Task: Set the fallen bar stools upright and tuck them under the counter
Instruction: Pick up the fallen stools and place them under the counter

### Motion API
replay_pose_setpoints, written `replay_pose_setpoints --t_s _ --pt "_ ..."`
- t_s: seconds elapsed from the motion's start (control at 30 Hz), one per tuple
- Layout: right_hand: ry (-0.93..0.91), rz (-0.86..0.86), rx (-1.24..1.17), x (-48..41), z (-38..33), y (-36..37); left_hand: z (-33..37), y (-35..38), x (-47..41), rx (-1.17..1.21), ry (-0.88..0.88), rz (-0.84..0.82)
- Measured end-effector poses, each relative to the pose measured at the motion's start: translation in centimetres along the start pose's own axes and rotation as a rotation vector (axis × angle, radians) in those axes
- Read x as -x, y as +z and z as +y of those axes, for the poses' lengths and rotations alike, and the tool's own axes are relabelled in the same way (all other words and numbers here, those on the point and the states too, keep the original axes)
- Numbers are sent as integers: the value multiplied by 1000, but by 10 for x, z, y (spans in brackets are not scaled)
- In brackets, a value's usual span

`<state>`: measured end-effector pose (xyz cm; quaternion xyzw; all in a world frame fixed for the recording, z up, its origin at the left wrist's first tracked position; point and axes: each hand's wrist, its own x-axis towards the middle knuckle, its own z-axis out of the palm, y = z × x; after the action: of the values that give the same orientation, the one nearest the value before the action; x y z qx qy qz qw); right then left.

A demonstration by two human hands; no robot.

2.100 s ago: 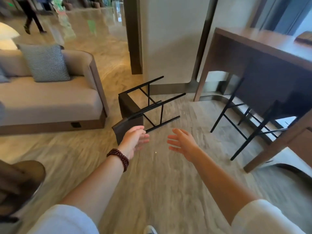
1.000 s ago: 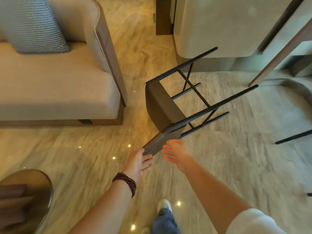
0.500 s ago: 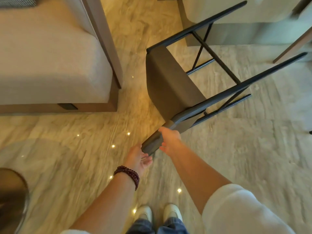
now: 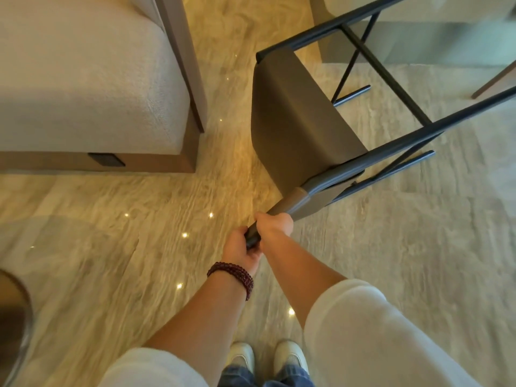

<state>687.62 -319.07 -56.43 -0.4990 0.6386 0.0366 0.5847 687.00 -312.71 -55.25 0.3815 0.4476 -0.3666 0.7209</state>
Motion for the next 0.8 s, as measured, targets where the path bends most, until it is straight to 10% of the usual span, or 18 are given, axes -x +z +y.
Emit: replay_pose_setpoints --t_s 0.8 --pt "-20 -29 -244 124 -208 -79 89 166 193 -296 353 61"
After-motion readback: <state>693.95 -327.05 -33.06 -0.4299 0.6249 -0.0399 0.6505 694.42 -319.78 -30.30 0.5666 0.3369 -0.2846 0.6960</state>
